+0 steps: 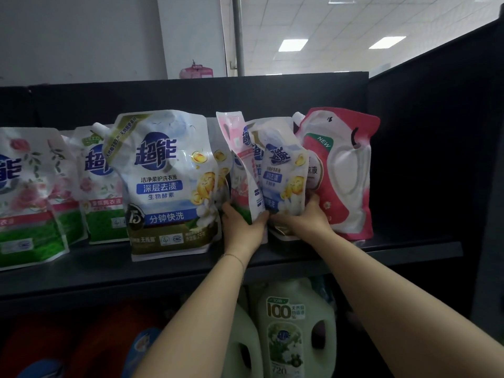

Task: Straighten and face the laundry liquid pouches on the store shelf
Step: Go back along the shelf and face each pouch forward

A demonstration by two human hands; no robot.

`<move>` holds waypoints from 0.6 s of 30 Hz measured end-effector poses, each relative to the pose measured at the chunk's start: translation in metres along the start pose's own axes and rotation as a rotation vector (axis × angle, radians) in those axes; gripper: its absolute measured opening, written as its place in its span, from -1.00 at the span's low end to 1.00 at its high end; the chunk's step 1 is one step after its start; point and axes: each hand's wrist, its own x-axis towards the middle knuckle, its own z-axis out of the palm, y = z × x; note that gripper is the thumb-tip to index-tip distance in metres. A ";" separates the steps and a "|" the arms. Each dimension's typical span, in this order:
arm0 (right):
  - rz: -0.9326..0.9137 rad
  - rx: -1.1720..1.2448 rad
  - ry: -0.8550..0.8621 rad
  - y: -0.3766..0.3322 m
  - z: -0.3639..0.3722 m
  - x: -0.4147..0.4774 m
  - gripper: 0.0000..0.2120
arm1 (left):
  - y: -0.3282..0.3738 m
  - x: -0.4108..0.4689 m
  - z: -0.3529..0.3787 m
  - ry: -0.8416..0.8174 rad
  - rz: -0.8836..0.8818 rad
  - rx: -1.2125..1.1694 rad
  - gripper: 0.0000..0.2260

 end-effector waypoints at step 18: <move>0.086 -0.142 0.025 -0.005 -0.027 0.032 -0.47 | 0.002 -0.002 0.001 0.049 0.034 0.147 -0.40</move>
